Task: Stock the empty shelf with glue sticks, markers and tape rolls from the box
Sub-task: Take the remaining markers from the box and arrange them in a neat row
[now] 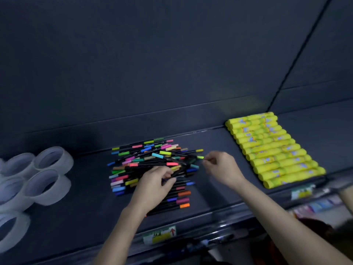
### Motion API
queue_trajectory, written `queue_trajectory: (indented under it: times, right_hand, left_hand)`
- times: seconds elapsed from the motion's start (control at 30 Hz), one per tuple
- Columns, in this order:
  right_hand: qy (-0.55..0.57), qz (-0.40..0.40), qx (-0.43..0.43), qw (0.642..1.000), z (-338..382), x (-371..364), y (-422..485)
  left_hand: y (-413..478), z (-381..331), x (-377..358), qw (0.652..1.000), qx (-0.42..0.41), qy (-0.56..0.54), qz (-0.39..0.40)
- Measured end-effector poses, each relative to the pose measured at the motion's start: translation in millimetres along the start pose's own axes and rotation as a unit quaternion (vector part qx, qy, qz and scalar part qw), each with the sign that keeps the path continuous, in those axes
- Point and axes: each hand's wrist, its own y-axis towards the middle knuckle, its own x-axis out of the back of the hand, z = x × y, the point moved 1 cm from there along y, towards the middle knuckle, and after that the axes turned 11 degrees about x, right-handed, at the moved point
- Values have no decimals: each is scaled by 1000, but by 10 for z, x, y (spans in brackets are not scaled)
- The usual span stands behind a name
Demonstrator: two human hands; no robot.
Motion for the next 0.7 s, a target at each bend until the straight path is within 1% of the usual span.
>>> queue_trajectory:
  times: [0.17, 0.3, 0.43, 0.53, 0.63, 0.7]
  right_hand:
    - [29, -41, -71, 996, -397, 355, -575]
    - [25, -81, -97, 992, -585, 650, -975]
    - [-26, -113, -115, 987, -756, 1048, -1345]
    - [-73, -108, -107, 986, -897, 1442, -1618]
    - [-120, -100, -101, 983, -1109, 1859, -1887]
    - [-133, -100, -102, 981, -1290, 2115, -2092]
  left_hand:
    - [107, -469, -423, 994, -90, -8, 57]
    - [72, -887, -763, 980, -157, -14, 118]
    - [27, -1300, -1037, 968, -195, -22, 159]
    - [-2, -1667, -1212, 957, -223, -26, 185]
    - [-54, -2064, -1399, 947, -255, -34, 191]
    - [-98, -2314, -1551, 942, -266, -34, 200]
